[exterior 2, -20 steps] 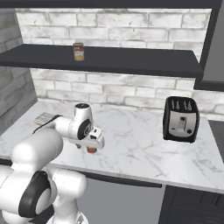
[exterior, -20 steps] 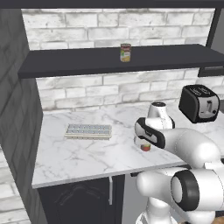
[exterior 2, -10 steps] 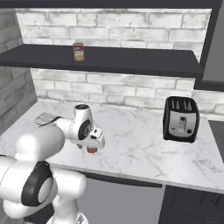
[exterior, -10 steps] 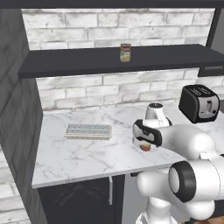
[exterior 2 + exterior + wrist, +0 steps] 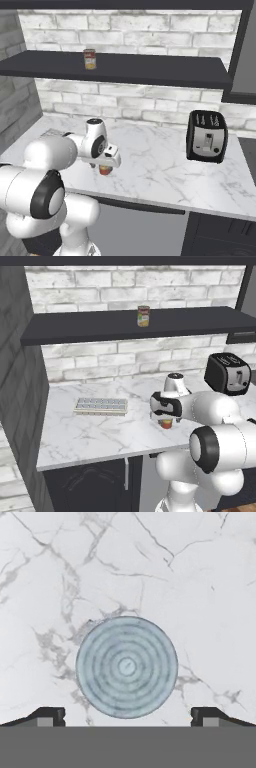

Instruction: Restock the canned food cabinet by taking the new fresh canned food from the counter and placing it in the cabinet. Then, take the old canned food from the cabinet and place it on the counter.

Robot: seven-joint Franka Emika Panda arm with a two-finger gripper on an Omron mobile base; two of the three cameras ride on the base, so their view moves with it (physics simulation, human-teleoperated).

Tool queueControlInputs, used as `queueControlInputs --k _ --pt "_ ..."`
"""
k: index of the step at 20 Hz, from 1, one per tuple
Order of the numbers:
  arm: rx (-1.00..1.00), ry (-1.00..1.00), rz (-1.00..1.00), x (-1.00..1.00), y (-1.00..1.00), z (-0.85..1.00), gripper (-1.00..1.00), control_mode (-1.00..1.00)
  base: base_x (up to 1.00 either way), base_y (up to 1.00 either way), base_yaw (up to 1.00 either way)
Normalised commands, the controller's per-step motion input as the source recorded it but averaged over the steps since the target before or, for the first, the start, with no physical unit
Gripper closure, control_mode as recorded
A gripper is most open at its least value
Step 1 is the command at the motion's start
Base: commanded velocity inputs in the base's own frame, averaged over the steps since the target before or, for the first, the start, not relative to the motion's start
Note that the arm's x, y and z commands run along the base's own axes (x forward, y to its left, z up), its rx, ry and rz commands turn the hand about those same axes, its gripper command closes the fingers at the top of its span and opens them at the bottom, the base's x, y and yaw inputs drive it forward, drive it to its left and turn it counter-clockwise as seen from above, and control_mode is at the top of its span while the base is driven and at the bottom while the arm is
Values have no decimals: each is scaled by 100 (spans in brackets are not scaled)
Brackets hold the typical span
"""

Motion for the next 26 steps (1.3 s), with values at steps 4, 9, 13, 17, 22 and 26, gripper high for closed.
queueControlInputs --k 4,9,13,17,22,26 --pt "-2 0 0 18 0 -11 -100 -100 0 0 0" --pt "-5 0 0 17 0 -18 -100 -100 0 0 0" --pt "-5 0 0 20 0 -19 -100 -100 0 0 0" --pt "0 0 0 8 0 -2 100 -100 0 0 0" --pt "0 0 0 0 0 0 100 -100 0 0 0" --pt "0 -4 0 -13 0 11 100 -100 0 0 0"
